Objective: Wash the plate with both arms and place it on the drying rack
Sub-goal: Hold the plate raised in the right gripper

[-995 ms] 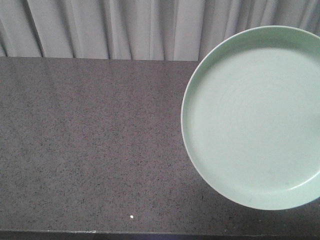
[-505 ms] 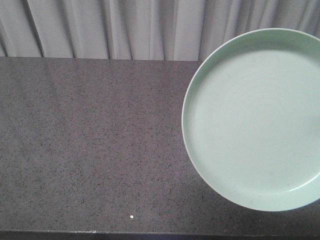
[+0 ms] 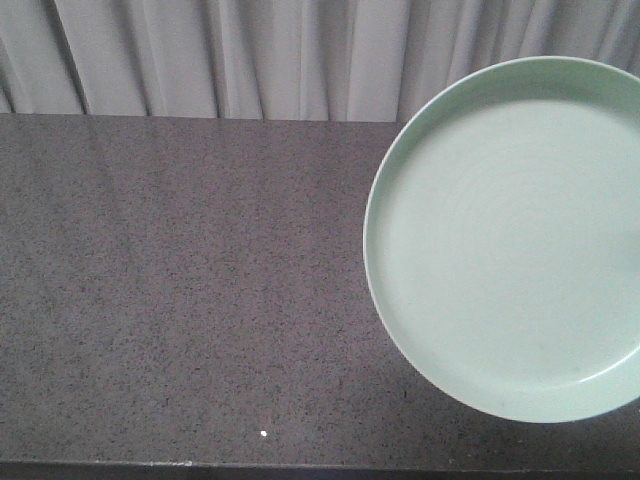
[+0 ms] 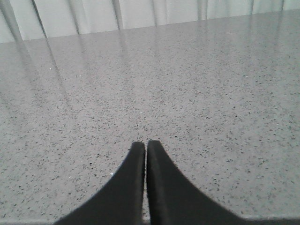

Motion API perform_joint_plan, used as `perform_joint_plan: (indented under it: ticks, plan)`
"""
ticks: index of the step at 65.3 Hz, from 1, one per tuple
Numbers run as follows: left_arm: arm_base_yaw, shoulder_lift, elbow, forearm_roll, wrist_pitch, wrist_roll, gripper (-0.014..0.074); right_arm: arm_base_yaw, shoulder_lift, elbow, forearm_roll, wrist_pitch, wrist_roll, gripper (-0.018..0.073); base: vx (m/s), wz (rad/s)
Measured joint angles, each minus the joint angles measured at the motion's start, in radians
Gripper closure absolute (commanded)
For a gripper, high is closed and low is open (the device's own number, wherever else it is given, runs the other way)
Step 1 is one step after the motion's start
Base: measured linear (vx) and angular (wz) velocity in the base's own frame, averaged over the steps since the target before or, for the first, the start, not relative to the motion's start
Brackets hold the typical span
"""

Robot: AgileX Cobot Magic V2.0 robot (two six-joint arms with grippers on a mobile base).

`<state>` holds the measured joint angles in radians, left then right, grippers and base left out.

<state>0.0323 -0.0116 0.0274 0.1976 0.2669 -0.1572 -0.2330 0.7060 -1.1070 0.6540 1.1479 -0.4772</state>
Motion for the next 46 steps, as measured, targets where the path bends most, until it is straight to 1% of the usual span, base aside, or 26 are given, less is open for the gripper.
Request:
perform_joint_plan:
  ticks: [26,46]
  plan:
    - [0.000,0.000,0.000,0.000,0.000,0.000,0.0603,0.000,0.000,0.000,0.000,0.000,0.000,0.0566,0.00,0.01]
    - [0.000,0.000,0.000,0.000,0.000,0.000,0.0603,0.000,0.000,0.000,0.000,0.000,0.000,0.0566,-0.03,0.13]
